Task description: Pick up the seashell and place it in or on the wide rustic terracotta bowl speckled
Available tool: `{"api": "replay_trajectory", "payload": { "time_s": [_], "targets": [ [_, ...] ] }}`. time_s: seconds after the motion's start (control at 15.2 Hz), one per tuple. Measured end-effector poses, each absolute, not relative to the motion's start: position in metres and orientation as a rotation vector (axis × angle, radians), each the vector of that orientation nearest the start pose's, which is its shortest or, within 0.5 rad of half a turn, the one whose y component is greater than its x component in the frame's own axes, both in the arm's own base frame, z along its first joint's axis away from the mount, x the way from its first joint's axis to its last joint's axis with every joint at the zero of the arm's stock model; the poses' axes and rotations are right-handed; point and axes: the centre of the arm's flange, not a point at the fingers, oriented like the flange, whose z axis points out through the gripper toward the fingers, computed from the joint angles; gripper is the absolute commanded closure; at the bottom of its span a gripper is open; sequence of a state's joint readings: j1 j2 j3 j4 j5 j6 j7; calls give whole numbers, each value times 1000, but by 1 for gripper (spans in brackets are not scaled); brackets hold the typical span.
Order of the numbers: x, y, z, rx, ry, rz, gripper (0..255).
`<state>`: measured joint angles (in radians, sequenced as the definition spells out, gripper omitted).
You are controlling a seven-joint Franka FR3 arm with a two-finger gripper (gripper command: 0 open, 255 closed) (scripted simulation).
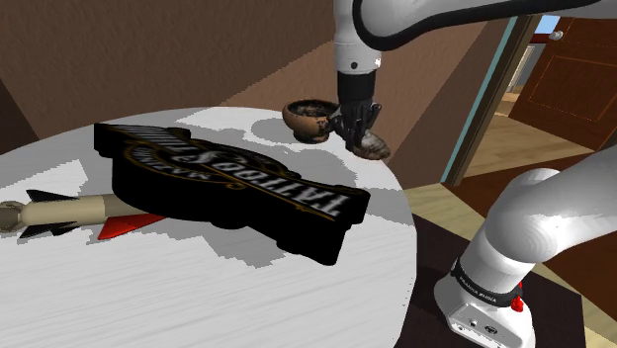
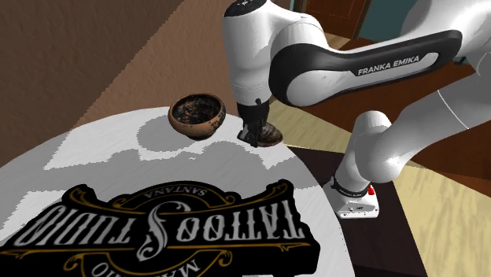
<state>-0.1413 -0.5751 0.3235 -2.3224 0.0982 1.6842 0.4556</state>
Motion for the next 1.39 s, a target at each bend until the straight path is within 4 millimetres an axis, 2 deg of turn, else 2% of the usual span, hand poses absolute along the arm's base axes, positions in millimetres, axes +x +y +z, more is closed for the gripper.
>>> {"api": "replay_trajectory", "payload": {
  "time_s": [1.39],
  "targets": [
    [367, 95, 640, -3190, 557, 97, 255]
  ]
}}
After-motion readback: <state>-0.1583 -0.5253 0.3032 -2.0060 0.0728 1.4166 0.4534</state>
